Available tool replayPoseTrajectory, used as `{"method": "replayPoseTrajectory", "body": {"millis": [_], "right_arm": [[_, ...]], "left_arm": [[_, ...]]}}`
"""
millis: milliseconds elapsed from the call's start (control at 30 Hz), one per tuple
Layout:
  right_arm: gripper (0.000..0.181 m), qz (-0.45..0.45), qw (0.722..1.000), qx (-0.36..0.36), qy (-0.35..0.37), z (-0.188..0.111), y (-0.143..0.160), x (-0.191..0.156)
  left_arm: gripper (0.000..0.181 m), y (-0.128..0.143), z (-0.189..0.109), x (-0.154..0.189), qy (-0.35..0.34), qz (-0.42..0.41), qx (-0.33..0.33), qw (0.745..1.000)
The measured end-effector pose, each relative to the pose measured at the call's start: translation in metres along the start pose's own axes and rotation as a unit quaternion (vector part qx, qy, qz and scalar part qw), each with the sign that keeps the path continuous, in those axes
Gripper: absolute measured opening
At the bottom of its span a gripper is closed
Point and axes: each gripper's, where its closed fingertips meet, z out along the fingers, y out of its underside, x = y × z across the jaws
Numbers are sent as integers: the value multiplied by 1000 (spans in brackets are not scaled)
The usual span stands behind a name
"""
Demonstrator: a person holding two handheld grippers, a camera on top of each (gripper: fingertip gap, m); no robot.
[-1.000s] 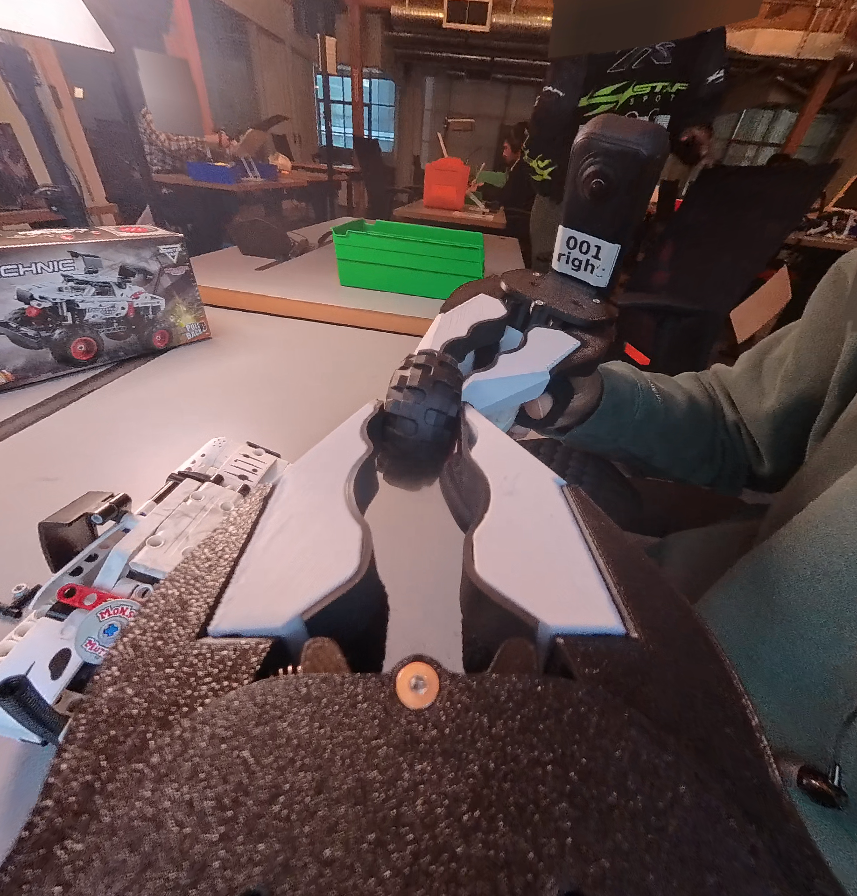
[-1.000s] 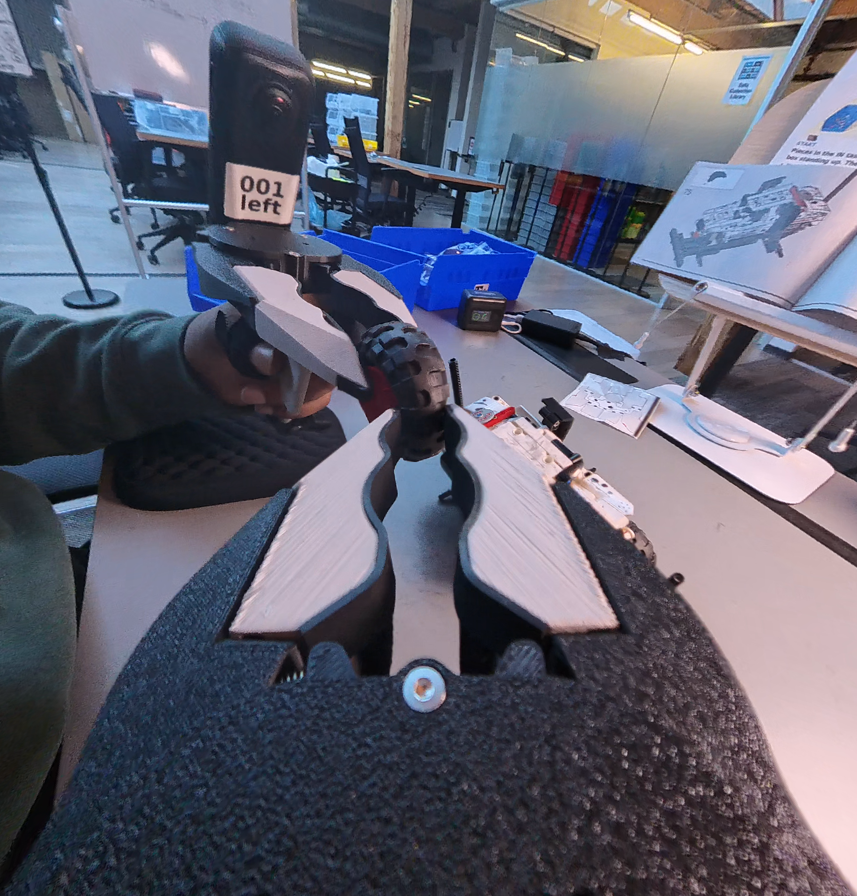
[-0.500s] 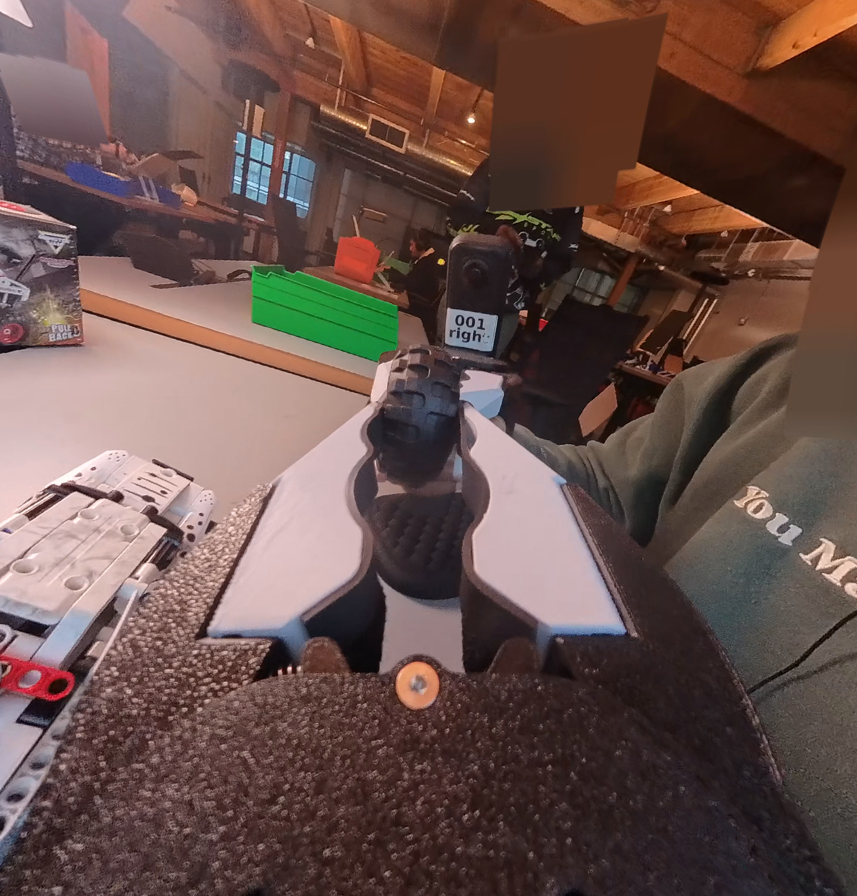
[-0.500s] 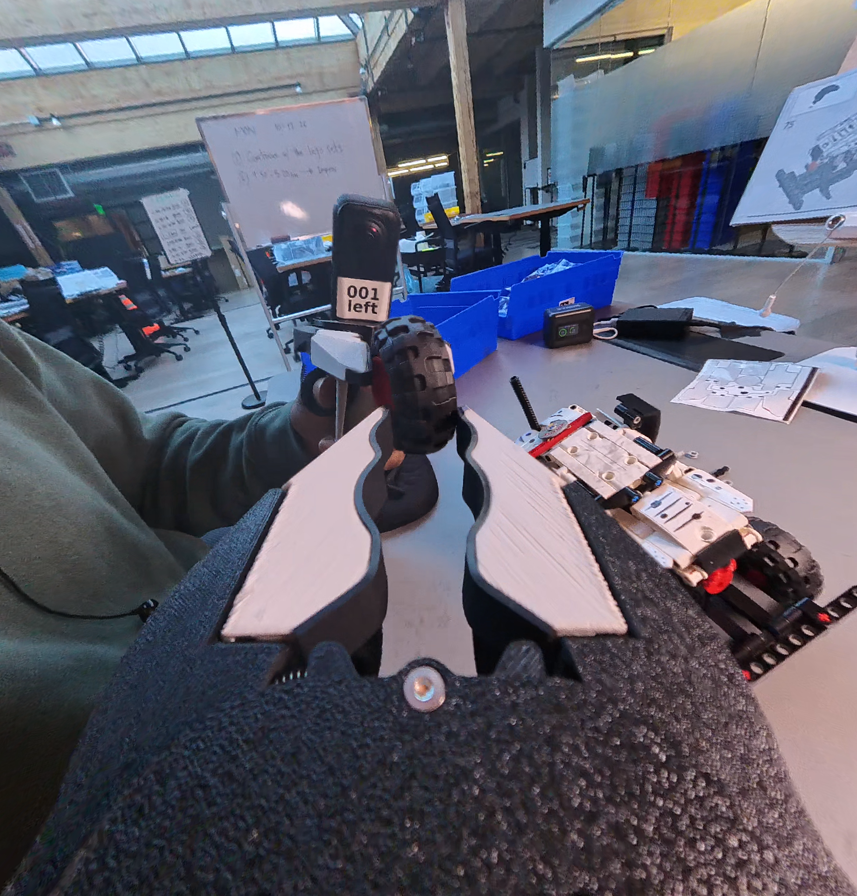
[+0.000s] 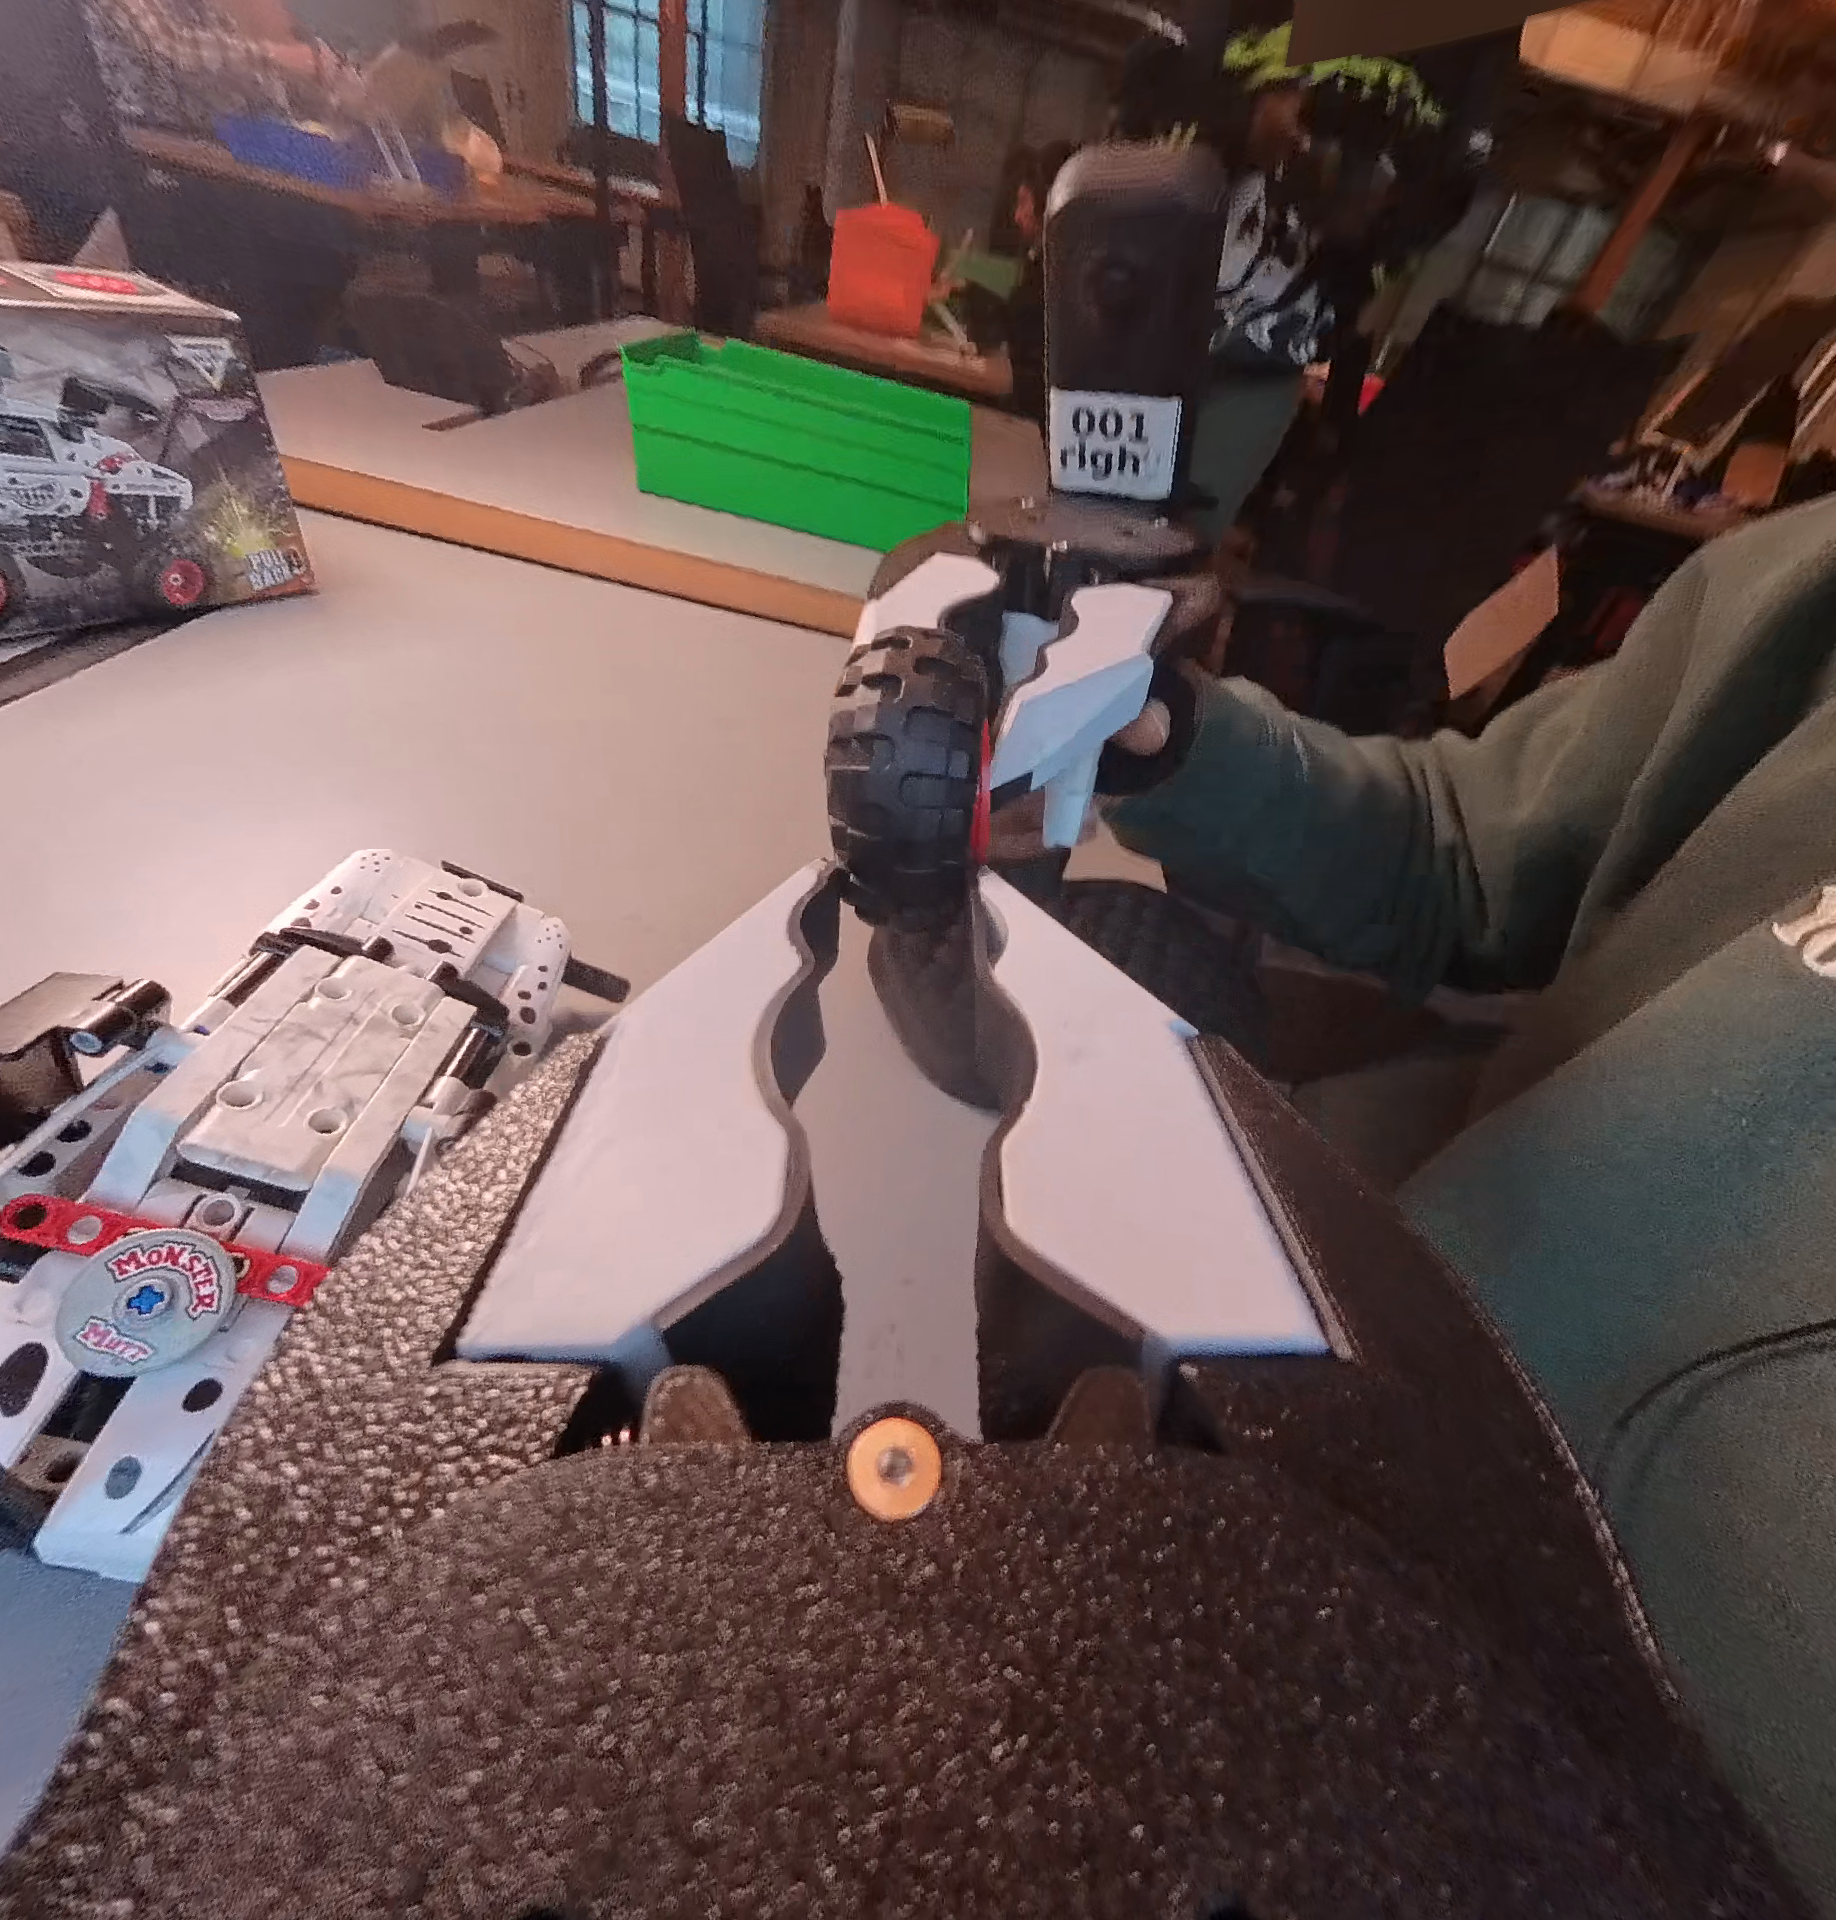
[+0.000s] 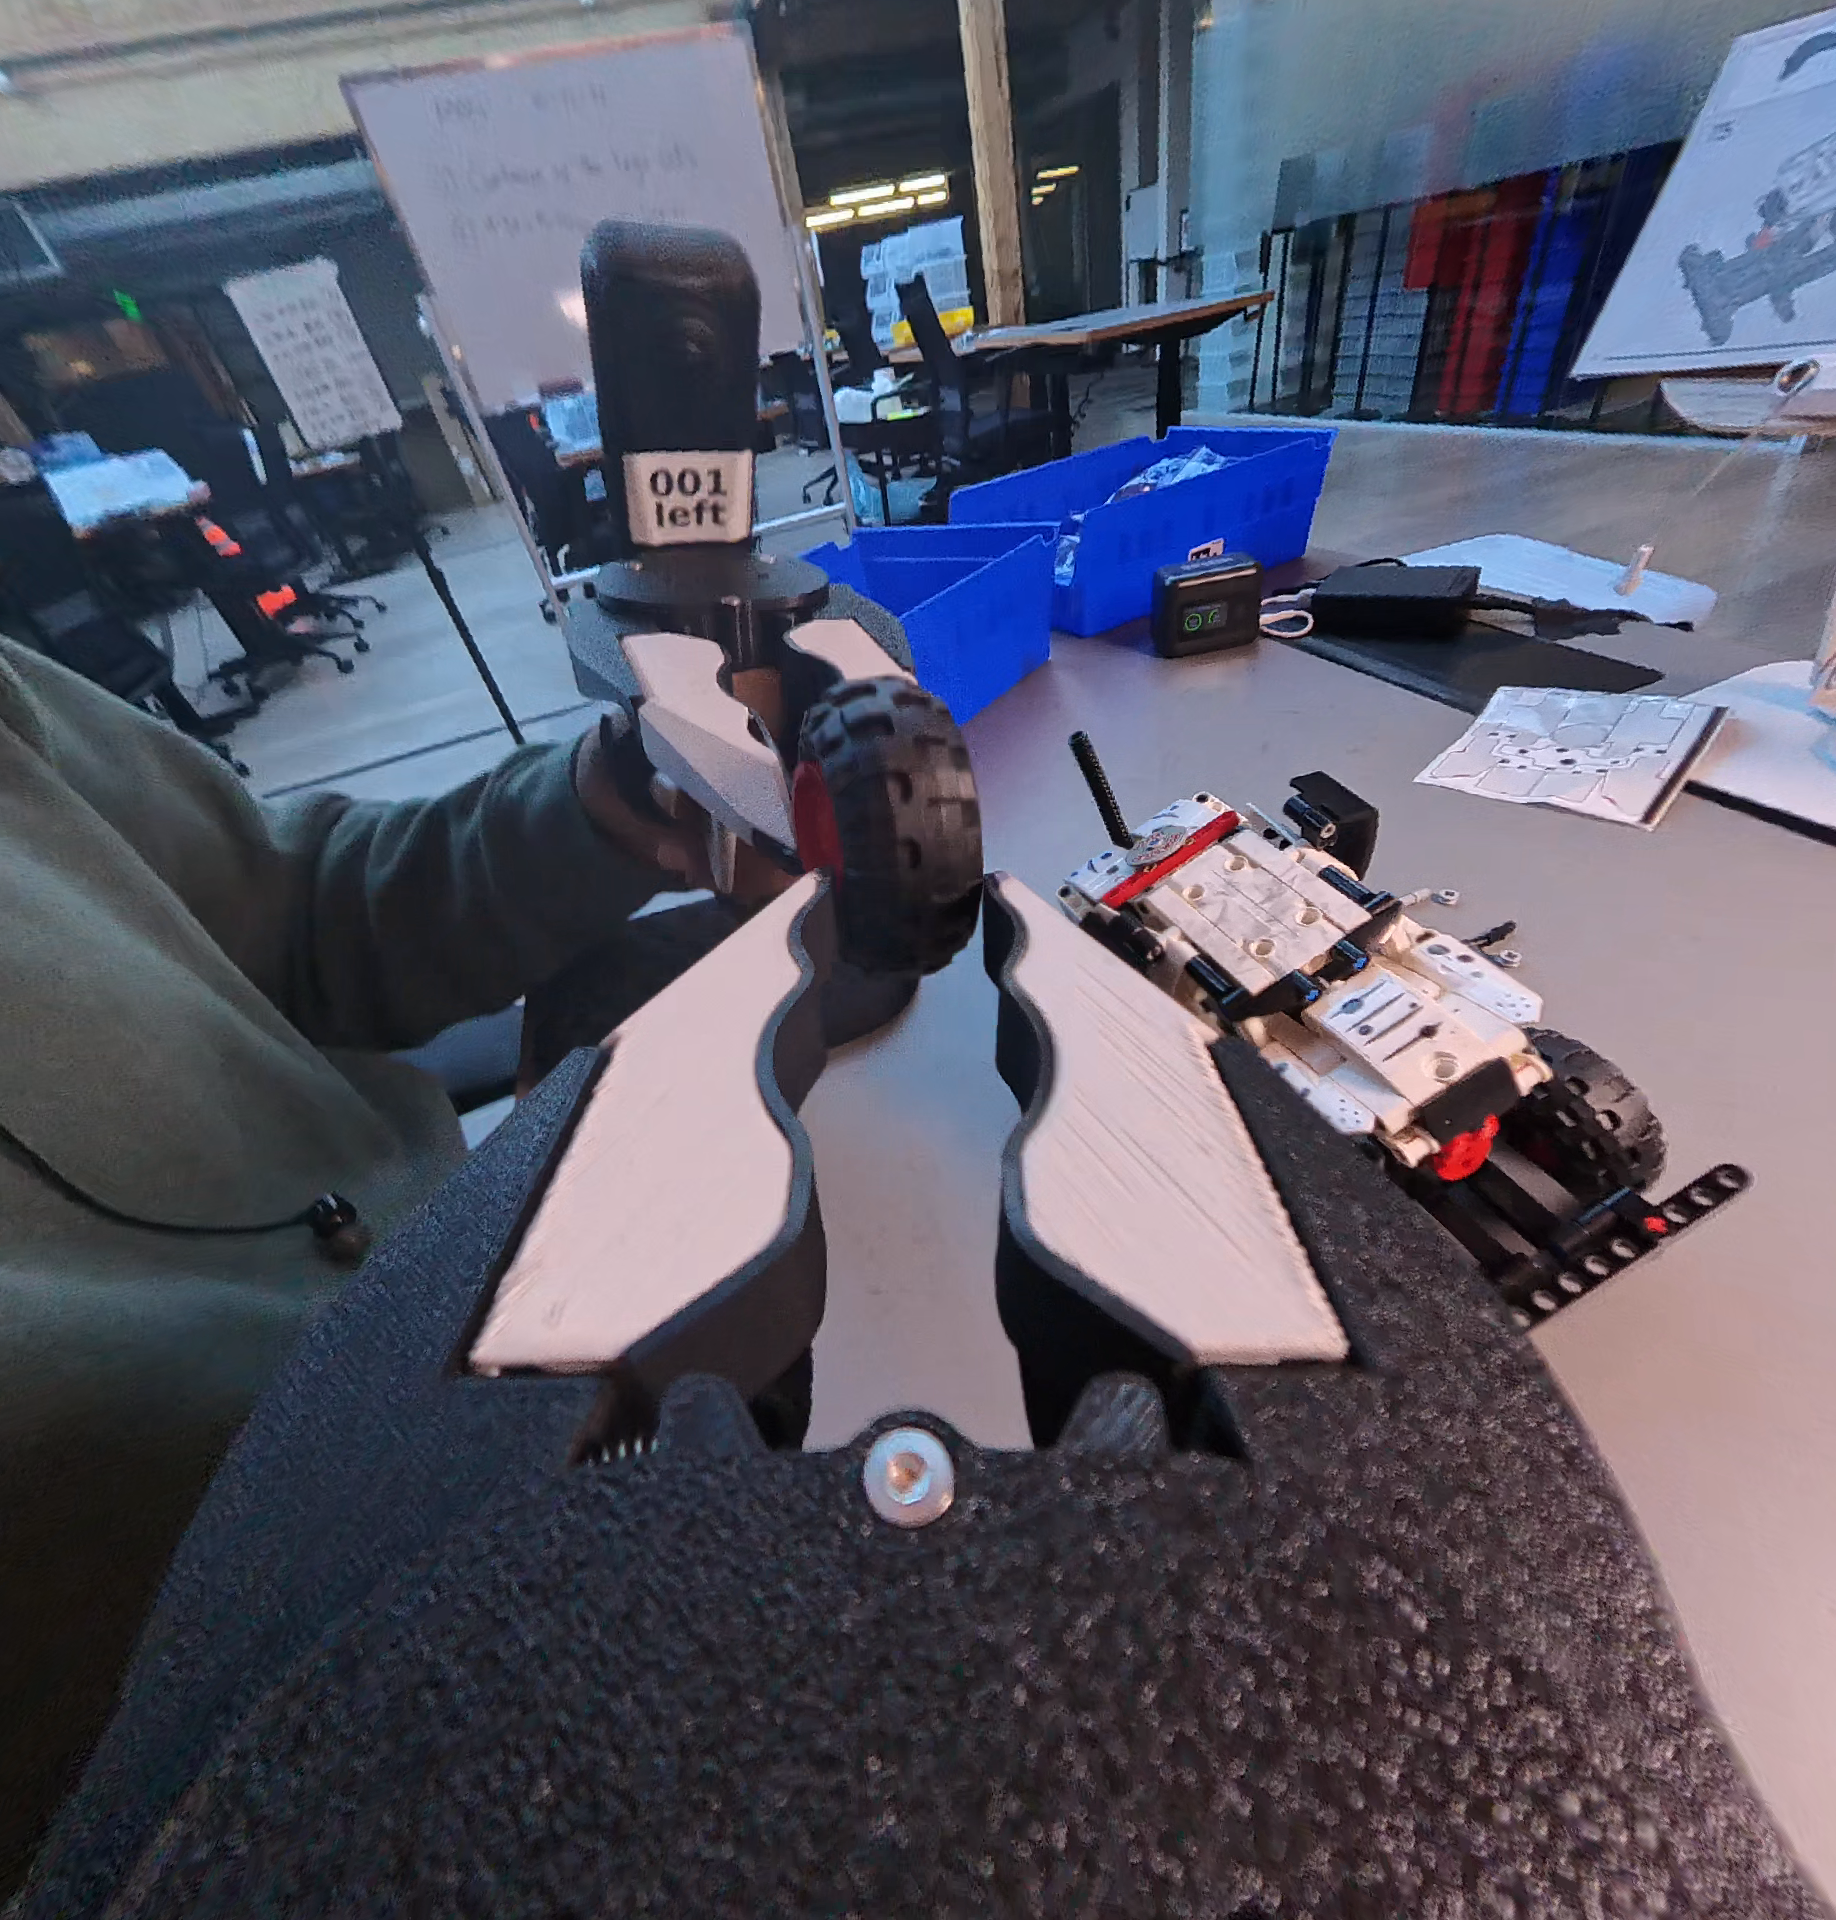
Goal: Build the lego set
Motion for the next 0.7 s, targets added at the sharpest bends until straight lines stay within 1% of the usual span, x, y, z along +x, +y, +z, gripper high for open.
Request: {"method": "replayPoseTrajectory", "body": {"millis": [67,133,167,200,233,267,367,500,600,667,700], "right_arm": [[40,-47,999,-24,-3,-3,1,-3],[43,-87,994,-69,-17,-2,6,-8],[42,-111,990,-91,-14,-1,10,-8],[37,-134,985,-109,-18,1,14,-10],[30,-148,983,-111,-19,3,14,-12],[30,-149,983,-106,-21,3,13,-14],[28,-126,988,-82,-24,2,11,-14],[24,-34,999,-36,4,4,11,-5],[23,-7,999,-22,36,6,17,3],[22,20,999,-11,28,7,20,4],[22,23,999,-7,37,8,20,6]], "left_arm": [[21,10,2,3,-1,35,-56,998],[21,14,5,8,7,58,-95,994],[21,15,7,10,11,67,-110,992],[21,16,8,11,8,78,-125,989],[21,18,9,10,3,89,-139,986],[21,19,10,11,0,96,-146,985],[21,15,9,12,-13,99,-135,986],[16,12,6,4,-62,110,-110,986],[11,17,6,-2,-85,97,-95,987],[10,17,6,-3,-98,93,-88,987],[8,17,6,-1,-95,99,-82,987]]}}
